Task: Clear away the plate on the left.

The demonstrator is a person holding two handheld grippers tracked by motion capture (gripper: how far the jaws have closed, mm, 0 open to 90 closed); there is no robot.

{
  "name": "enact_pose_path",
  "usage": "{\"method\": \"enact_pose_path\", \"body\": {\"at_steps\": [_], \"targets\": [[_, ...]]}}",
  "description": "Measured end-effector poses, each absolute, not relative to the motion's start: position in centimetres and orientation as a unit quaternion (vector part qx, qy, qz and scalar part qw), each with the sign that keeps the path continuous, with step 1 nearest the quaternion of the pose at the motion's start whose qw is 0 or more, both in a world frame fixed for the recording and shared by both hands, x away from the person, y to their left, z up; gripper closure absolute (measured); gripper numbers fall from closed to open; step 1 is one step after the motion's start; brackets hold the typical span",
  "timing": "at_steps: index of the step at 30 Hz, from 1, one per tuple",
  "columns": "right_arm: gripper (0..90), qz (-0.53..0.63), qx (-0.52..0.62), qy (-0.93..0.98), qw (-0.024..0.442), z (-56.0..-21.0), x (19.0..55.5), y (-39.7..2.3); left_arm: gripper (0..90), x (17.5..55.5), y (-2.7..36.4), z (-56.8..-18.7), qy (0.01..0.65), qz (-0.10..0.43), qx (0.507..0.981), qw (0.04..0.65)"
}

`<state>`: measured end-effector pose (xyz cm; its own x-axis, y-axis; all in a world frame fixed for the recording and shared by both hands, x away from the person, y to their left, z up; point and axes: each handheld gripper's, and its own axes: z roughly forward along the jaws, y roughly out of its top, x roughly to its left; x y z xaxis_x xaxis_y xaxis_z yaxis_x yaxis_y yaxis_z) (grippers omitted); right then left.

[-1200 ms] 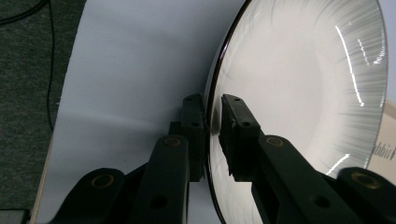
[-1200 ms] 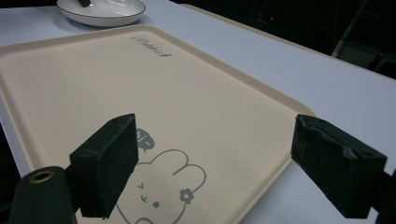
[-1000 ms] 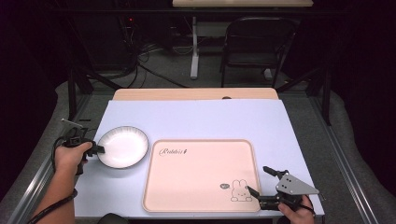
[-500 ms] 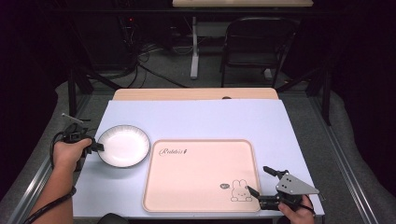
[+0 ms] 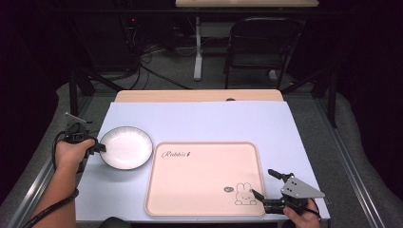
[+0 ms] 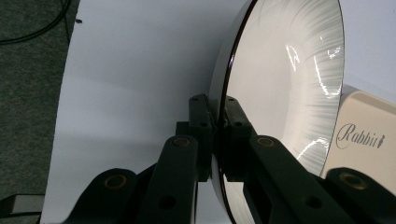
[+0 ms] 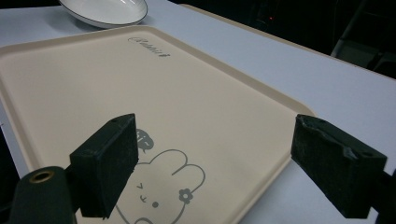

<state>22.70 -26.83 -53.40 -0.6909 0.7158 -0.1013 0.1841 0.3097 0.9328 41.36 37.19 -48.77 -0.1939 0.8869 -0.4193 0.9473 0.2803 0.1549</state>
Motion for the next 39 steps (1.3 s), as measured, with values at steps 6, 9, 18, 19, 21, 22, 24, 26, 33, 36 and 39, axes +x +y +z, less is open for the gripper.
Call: {"method": "enact_pose_path", "body": {"at_steps": [6,9,18,19,21,22,24,26,33,36,39], "targets": [[14.3,0.509,0.294,0.766,0.261,-53.4,22.7,-26.8,84.5,41.5,36.8,-47.9,0.766,-0.057,0.602,0.217],[14.3,0.509,0.294,0.765,0.262,-53.4,22.7,-26.8,84.2,41.5,36.7,-47.3,0.764,-0.048,0.606,0.214],[14.3,0.509,0.294,0.765,0.262,-53.4,22.7,-26.8,83.8,41.2,37.0,-45.8,0.766,-0.029,0.609,0.206],[14.4,0.509,0.294,0.765,0.262,-53.4,22.7,-26.8,83.8,41.2,37.1,-45.6,0.765,-0.029,0.610,0.204],[14.3,0.509,0.294,0.766,0.261,-53.4,22.7,-26.8,83.7,41.1,37.1,-45.4,0.763,-0.028,0.613,0.203],[14.3,0.509,0.294,0.766,0.261,-53.4,22.7,-26.8,83.7,41.1,37.1,-45.3,0.765,-0.025,0.611,0.204],[14.3,0.509,0.295,0.765,0.261,-53.4,22.7,-26.8,83.7,41.0,37.1,-45.1,0.763,-0.024,0.614,0.202],[14.3,0.509,0.295,0.766,0.261,-53.4,22.7,-26.8,83.6,41.0,37.0,-44.9,0.763,-0.022,0.614,0.202],[14.3,0.509,0.295,0.766,0.261,-53.4,22.7,-26.8,83.6,41.1,36.7,-44.3,0.759,-0.021,0.620,0.199],[14.3,0.509,0.295,0.766,0.261,-53.4,22.7,-26.8,83.6,41.1,36.6,-44.0,0.756,-0.019,0.624,0.199],[14.3,0.509,0.295,0.766,0.261,-53.4,22.7,-26.8,83.5,41.1,36.4,-43.6,0.753,-0.017,0.628,0.198]]}}
